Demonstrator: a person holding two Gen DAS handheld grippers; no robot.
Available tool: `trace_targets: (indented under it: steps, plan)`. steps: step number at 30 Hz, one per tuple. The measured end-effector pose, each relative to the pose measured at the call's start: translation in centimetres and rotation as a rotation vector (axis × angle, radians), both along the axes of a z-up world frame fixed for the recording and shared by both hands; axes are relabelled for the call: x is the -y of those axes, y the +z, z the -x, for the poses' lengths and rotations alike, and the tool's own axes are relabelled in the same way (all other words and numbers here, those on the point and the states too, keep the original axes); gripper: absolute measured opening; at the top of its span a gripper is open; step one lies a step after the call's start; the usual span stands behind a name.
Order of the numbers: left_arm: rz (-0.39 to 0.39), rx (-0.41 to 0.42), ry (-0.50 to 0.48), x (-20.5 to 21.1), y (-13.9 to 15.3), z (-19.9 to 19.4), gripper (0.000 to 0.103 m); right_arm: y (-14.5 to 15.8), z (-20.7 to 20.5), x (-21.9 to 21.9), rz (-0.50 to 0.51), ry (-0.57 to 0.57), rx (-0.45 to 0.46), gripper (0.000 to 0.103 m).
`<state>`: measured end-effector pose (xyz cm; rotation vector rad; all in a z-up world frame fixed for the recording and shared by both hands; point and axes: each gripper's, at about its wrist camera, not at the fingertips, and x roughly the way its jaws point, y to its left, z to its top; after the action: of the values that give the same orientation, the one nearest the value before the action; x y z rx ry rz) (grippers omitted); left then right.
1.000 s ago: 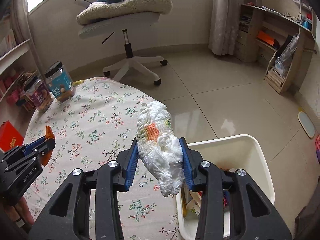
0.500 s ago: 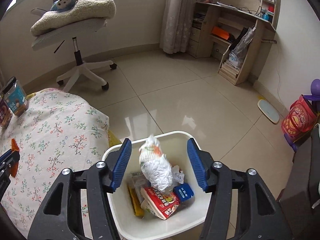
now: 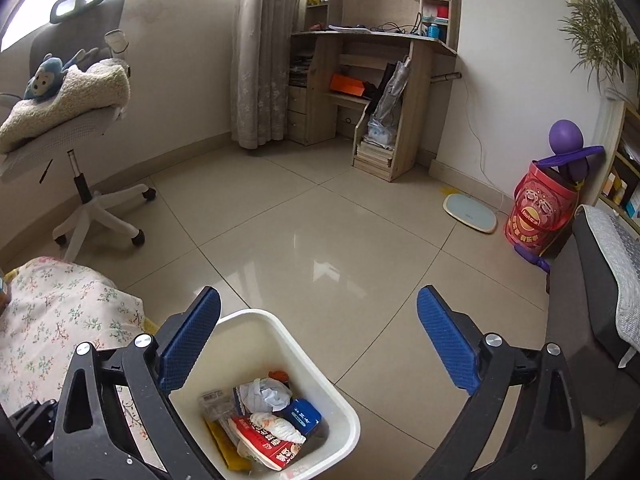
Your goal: Collect trash
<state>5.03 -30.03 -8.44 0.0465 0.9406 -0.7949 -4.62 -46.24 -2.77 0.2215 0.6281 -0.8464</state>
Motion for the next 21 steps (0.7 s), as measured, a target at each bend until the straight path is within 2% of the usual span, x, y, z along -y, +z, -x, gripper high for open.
trace_targets:
  steps: [1,3,7,9,16,18,21]
  plan:
    - [0.02,-0.022,-0.017,0.7,0.0,0.0,0.029,0.1,0.2,0.4,-0.004,-0.014,0.009,0.095]
    - [0.04,-0.033,-0.036,1.6,0.3,0.1,0.051,0.4,0.8,0.9,-0.005,-0.039,0.028,0.095]
    - [0.046,-0.002,-0.067,2.5,1.7,0.3,0.059,1.0,1.5,1.1,0.012,-0.068,0.061,0.096]
    - [0.032,0.028,-0.062,2.3,2.4,0.3,0.067,1.2,1.7,0.6,0.018,-0.068,0.077,0.096]
    - [-0.065,0.222,0.079,-1.5,4.6,0.2,0.086,2.0,1.1,-2.1,0.038,-0.042,0.11,0.096]
    - [-0.085,0.286,0.135,-3.1,5.5,0.1,0.093,2.2,0.7,-3.2,0.04,-0.014,0.118,0.096]
    - [-0.11,0.394,0.24,-5.6,6.8,0.4,0.097,2.3,-0.1,-5.1,0.047,0.037,0.123,0.096]
